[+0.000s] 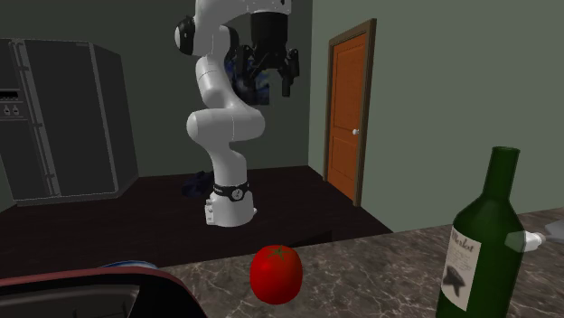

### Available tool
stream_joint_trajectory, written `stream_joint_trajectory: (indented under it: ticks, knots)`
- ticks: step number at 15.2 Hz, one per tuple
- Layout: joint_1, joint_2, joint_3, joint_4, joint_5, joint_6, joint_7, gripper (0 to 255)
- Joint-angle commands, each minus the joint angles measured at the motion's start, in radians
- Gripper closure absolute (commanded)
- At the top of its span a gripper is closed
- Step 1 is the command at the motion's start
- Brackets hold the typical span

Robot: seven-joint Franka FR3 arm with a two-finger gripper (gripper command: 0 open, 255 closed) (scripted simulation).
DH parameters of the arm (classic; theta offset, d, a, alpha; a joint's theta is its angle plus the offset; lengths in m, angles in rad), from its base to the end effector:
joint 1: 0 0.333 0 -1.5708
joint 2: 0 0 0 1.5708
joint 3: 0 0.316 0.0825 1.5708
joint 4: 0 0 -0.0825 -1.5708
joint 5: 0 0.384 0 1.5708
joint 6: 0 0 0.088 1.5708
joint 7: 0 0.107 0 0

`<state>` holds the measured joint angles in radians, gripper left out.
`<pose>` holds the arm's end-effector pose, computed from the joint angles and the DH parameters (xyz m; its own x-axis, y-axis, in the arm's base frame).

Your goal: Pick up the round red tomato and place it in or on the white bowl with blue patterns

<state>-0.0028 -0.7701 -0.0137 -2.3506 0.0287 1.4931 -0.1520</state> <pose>0.3023 -0.0029 0.5818 0.9866 0.1419 -0.0805 0.1381 -0.9891 -0.0510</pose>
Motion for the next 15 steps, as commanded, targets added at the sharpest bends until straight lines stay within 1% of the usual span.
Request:
stream_joint_trajectory:
  ticks: [1, 8, 15]
  knots:
    - [0.0, 0.0, 0.0, 0.0, 0.0, 0.0, 0.0, 0]
    - [-0.065, 0.296, 0.018, 0.062, 0.038, 0.121, 0.189, 0]
    - [-0.118, 0.589, 0.002, 0.161, 0.072, 0.207, 0.358, 0]
